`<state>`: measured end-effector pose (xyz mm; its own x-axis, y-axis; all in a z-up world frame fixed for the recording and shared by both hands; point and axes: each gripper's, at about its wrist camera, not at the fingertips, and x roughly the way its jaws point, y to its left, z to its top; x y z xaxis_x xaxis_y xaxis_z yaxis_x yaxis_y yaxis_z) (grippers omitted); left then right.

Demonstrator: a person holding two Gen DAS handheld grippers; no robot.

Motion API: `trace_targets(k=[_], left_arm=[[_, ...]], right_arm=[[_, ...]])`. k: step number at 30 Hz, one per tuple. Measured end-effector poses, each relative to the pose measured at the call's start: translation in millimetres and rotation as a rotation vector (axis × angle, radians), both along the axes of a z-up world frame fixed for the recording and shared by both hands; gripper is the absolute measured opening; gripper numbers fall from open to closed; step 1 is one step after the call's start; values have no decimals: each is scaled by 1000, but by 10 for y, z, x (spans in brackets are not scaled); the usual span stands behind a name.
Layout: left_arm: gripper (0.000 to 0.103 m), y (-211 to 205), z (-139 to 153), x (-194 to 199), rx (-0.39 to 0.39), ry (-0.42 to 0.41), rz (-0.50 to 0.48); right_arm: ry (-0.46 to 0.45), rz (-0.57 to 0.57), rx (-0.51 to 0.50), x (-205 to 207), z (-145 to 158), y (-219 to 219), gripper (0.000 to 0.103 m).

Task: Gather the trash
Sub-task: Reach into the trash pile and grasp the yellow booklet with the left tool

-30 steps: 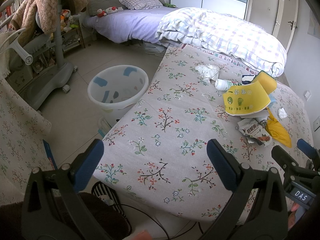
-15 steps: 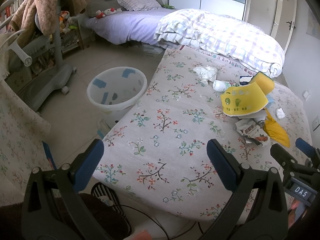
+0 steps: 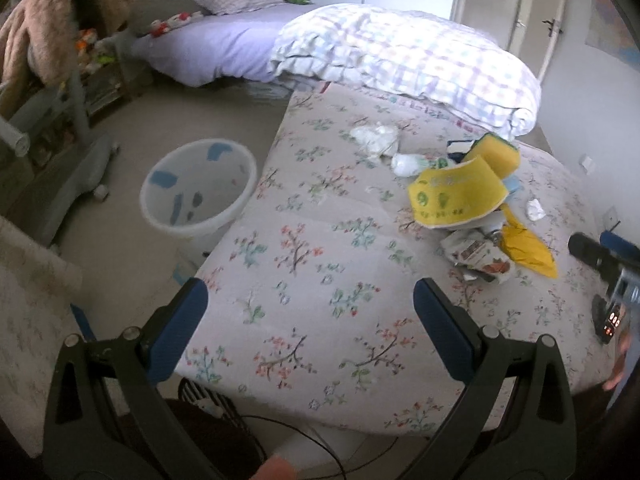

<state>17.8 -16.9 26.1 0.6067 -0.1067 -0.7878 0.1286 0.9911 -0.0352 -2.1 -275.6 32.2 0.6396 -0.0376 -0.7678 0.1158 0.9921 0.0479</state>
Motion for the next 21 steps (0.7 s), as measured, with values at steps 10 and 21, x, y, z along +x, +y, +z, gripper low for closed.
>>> trace_targets(k=[10, 21], left_arm=[[102, -289, 69, 468, 29, 51, -133], [102, -1027, -270, 857, 73, 76, -357]], right_arm=[[173, -93, 66, 479, -168, -838, 103], [319, -136, 164, 815, -713, -1280, 98]])
